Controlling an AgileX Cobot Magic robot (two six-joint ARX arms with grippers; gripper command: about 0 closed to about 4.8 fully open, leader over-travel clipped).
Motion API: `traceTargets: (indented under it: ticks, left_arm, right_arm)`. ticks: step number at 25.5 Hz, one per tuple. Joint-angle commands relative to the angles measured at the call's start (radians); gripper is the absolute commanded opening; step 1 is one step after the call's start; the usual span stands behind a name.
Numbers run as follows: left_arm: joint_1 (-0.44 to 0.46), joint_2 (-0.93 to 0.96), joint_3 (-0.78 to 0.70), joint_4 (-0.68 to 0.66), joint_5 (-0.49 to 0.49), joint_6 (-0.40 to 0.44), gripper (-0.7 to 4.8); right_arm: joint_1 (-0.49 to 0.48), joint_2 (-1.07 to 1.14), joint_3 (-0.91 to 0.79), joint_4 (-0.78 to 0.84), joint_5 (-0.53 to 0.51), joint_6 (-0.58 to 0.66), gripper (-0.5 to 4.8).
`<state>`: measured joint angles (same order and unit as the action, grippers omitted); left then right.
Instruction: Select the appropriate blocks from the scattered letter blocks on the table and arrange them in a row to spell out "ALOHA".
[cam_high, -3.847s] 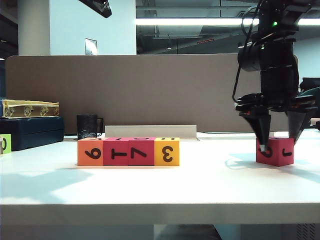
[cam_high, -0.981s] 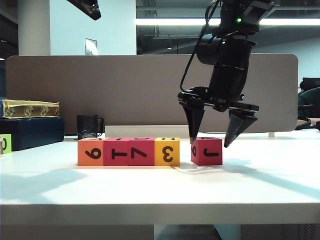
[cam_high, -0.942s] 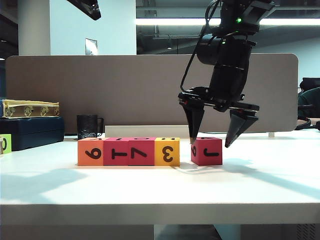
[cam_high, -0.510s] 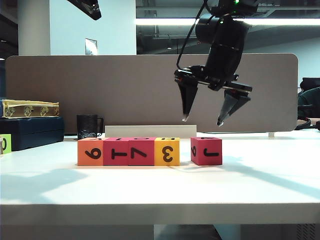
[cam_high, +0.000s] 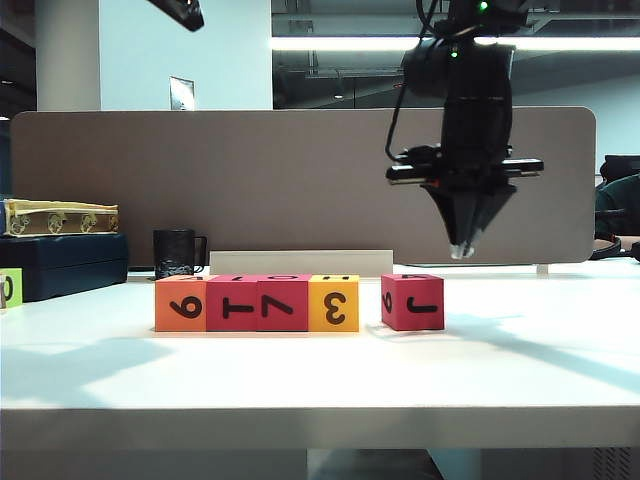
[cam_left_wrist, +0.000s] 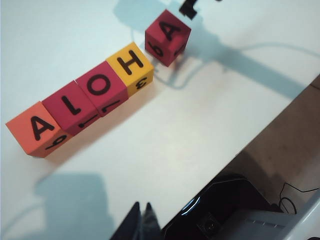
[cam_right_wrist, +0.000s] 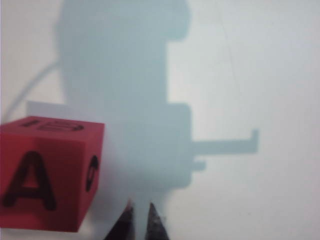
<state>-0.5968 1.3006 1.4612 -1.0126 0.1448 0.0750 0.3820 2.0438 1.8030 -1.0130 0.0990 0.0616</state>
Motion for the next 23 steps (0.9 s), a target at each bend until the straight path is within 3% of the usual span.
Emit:
traceTargets:
  ticks: [1,13,19,23]
  left_arm:
    - [0.0,-0.005,0.041,-0.001,-0.002,0.003,-0.06]
    - [0.0,-0.006,0.063,-0.011,-0.002,0.003,-0.06]
    - [0.0,-0.005,0.062,-0.011,-0.002,0.003,-0.06]
    - [0.0,-0.005,0.062,-0.011,-0.002,0.003,-0.06]
  right_arm:
    - [0.004,0.011,-0.035,0.021,-0.017,-0.01,-0.01]
    - [0.005,0.053,-0.037,0.068,-0.063,-0.01,-0.01]
    - [0.006,0.053,-0.037,0.091,-0.191,-0.008,-0.01]
    - [0.018,0.053,-0.037,0.095,-0.192,-0.006,-0.01]
